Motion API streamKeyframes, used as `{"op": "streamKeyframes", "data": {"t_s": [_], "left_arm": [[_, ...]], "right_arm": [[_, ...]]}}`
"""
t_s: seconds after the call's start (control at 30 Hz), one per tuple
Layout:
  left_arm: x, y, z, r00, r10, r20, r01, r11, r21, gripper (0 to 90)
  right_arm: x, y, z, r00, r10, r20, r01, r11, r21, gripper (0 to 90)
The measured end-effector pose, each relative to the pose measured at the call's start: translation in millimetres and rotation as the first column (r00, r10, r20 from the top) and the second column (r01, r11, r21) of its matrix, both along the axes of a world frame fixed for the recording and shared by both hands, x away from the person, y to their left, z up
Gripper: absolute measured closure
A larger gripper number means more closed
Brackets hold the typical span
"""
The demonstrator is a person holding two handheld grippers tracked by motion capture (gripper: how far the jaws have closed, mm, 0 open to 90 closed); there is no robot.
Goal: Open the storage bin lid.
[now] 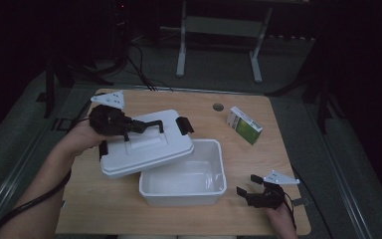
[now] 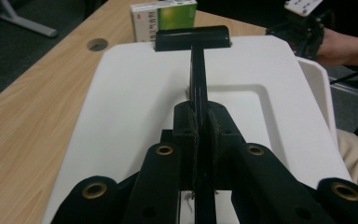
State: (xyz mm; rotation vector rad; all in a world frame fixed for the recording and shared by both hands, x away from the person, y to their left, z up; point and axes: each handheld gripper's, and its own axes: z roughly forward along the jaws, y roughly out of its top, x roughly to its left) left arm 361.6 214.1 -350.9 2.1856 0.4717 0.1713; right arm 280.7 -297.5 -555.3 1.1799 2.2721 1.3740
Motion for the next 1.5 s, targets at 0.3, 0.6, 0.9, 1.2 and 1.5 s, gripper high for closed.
{"op": "streamKeyframes", "data": {"t_s": [0.3, 0.6, 0.9, 1.2, 1.5], "left_arm": [[-6.5, 45.3, 1.2, 0.9942, 0.106, 0.015, -0.106, 0.9942, -0.018, 83.6], [-15.3, 82.3, -7.6, 0.9796, 0.201, 0.013, -0.200, 0.9796, -0.014, 83.6], [-29.6, 111.4, -22.8, 0.9590, 0.281, 0.034, -0.281, 0.9596, -0.009, 83.6], [-39.0, 132.2, -55.0, 0.9350, 0.354, 0.014, -0.354, 0.9350, -0.022, 83.6], [-37.1, 129.1, -97.6, 0.9181, 0.396, -0.001, -0.396, 0.9180, 0.014, 83.6]], "right_arm": [[0.0, 0.0, 0.1, 1.0000, -0.002, 0.001, 0.002, 1.0000, 0.000, 14.1], [0.1, 0.3, 0.2, 1.0000, -0.003, -0.001, 0.003, 1.0000, -0.003, 14.1], [0.4, -0.1, -0.1, 1.0000, -0.005, -0.001, 0.005, 1.0000, -0.003, 14.1], [0.7, 0.7, -0.1, 1.0000, -0.003, -0.001, 0.003, 1.0000, -0.007, 14.1], [0.6, 0.4, 0.1, 1.0000, -0.003, -0.002, 0.003, 1.0000, -0.005, 14.1]]}}
